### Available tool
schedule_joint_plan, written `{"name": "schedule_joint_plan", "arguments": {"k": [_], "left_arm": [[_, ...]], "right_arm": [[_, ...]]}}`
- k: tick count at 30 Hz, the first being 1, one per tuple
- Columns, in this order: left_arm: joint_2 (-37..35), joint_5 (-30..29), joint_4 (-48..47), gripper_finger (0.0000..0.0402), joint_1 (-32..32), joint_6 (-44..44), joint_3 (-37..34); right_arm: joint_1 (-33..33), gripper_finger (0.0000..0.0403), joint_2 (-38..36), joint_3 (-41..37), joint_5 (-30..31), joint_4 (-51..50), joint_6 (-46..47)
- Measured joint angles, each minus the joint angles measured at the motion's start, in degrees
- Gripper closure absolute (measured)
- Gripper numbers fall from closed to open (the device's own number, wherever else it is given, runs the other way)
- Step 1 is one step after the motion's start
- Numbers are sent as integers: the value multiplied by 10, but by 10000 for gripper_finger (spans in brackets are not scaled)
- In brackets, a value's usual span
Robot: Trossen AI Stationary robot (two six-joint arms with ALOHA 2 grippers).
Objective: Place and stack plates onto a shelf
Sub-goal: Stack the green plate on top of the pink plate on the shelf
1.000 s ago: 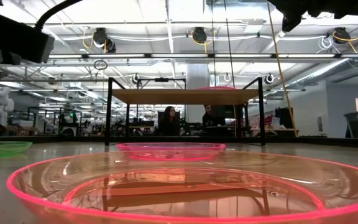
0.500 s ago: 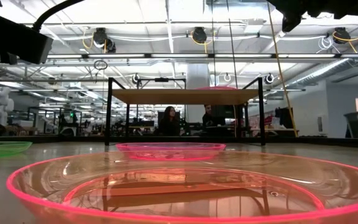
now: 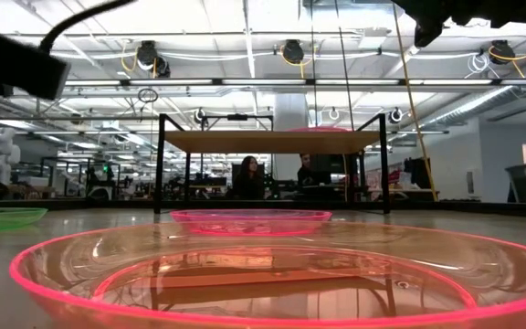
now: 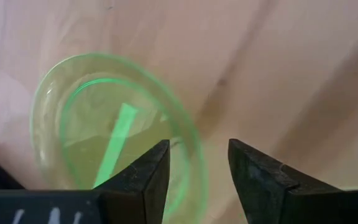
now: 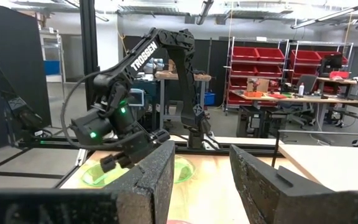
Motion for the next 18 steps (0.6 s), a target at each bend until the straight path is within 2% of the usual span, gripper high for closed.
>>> {"name": "schedule_joint_plan", "arguments": {"k": [5,11,14,18], "left_arm": [[0,5,-1,231,2,-40,-46],[-2,6,2,236,1,-57,-58],[-2,6,6,260,1,-57,-59],[-2,9,14,317,1,-57,-59]], "right_arm": [[0,266,0,0,0,-5,2],[0,266,0,0,0,-5,2],[0,266,0,0,0,-4,2],[0,266,0,0,1,-4,9]]}}
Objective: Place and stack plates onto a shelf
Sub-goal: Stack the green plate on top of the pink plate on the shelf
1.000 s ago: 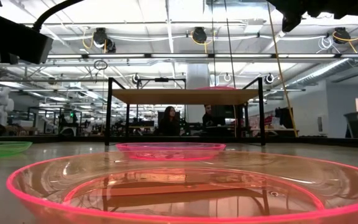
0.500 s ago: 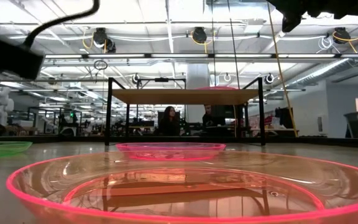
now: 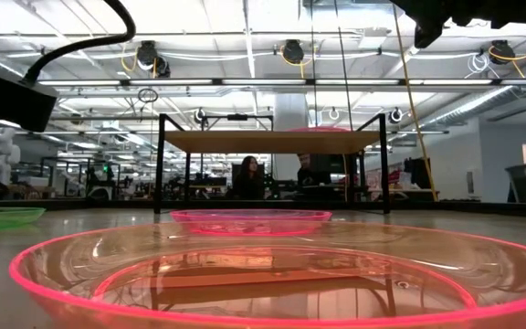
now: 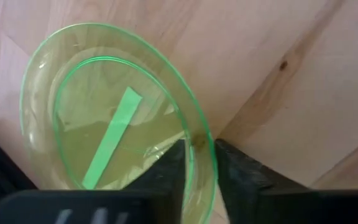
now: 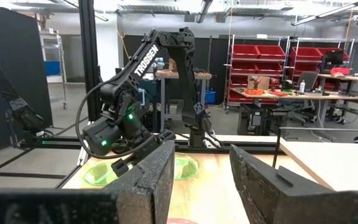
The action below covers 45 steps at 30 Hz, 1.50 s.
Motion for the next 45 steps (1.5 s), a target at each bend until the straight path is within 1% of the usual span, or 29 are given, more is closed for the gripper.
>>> {"name": "schedule_joint_plan", "arguments": {"k": [4,5,8,11,14,16,18,23,25,27,32,35,37,39,41,45], "left_arm": [[3,-2,-13,382,1,11,-3],[3,-3,-16,391,1,13,-3],[3,-5,-42,395,1,21,5],[3,-7,-68,397,0,37,30],[3,-35,-102,398,0,56,72],[2,-73,-117,398,0,79,108],[2,-127,-136,399,0,111,146],[2,-288,-163,400,14,245,232],[2,-335,-162,400,29,308,256],[2,-369,-157,400,51,371,274],[2,-435,-108,401,124,527,292],[2,-475,-42,401,169,642,292],[2,-480,11,401,200,723,292],[2,-478,76,401,232,806,292],[2,-459,141,401,263,888,292],[2,-380,278,401,321,1025,292]], "right_arm": [[0,266,0,0,0,0,1],[0,266,0,0,0,0,1],[0,266,0,0,0,2,1],[0,266,0,0,0,5,2],[0,266,0,0,0,6,2],[0,266,0,0,0,11,2],[0,266,0,0,0,16,1],[0,266,0,0,0,26,-2],[0,266,0,0,-1,26,-2],[0,266,0,0,-1,26,-2],[0,266,0,0,-3,43,-5],[0,266,0,0,-5,73,-20],[0,266,-1,0,-6,95,-29],[0,266,-6,0,-20,106,-39],[0,266,-14,0,-32,114,-48],[3,266,-39,0,-36,116,-64]]}}
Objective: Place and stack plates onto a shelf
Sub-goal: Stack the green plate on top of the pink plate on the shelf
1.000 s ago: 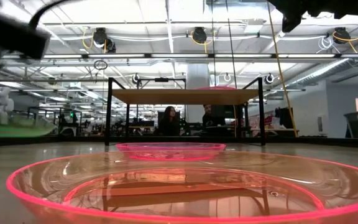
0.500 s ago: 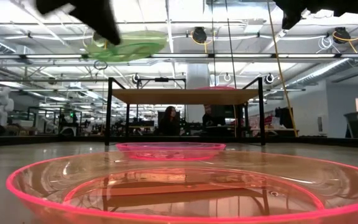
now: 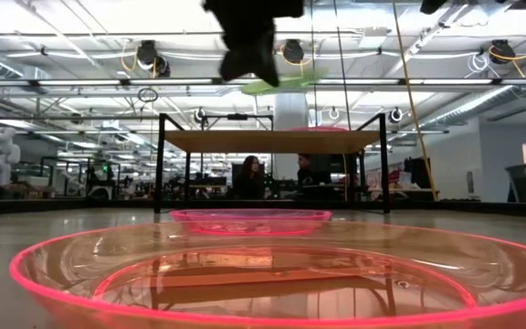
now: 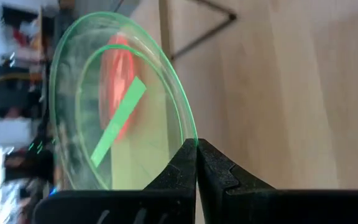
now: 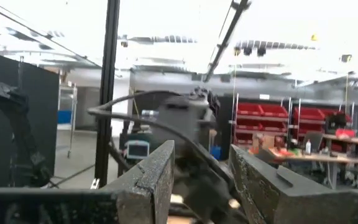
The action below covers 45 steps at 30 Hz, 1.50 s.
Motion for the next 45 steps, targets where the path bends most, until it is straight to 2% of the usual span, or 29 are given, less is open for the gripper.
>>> {"name": "schedule_joint_plan", "arguments": {"k": [6,9,11,15,21,28,36,45], "left_arm": [[0,117,160,401,71,173,0],[0,191,183,401,104,242,0],[0,217,182,401,125,277,0],[0,240,183,401,169,299,0],[0,338,186,401,232,326,0],[3,414,228,401,275,352,0],[46,425,239,401,291,377,1],[52,417,245,398,290,388,1]], "right_arm": [[5,266,-43,0,0,0,-36],[5,266,-58,0,0,0,-48],[5,266,-64,0,0,-1,-57],[5,266,-69,0,1,-16,-69],[5,266,-69,0,3,-22,-82],[5,266,-69,0,4,-21,-94],[5,266,-69,0,36,-27,-101],[3,266,-69,0,49,-30,-101]]}}
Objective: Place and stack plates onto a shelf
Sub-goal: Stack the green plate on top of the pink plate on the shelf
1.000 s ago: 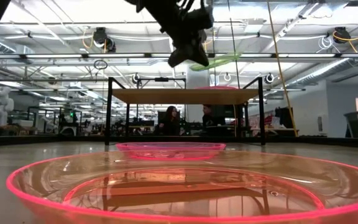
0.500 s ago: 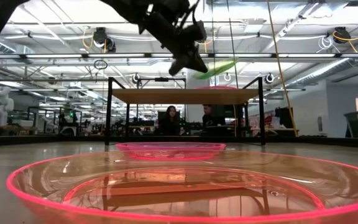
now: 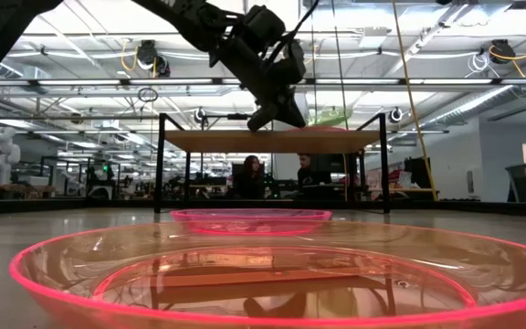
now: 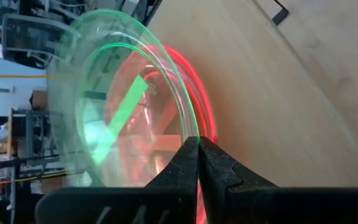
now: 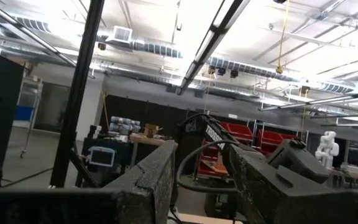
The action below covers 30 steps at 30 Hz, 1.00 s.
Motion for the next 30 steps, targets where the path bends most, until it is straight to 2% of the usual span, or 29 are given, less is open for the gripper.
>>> {"name": "schedule_joint_plan", "arguments": {"k": [12,30], "left_arm": [[0,-38,9,349,-1,-7,0],[-7,-81,-8,345,-4,-9,0]], "right_arm": [[0,266,0,0,-1,0,1],[0,266,0,0,-1,-15,8]]}}
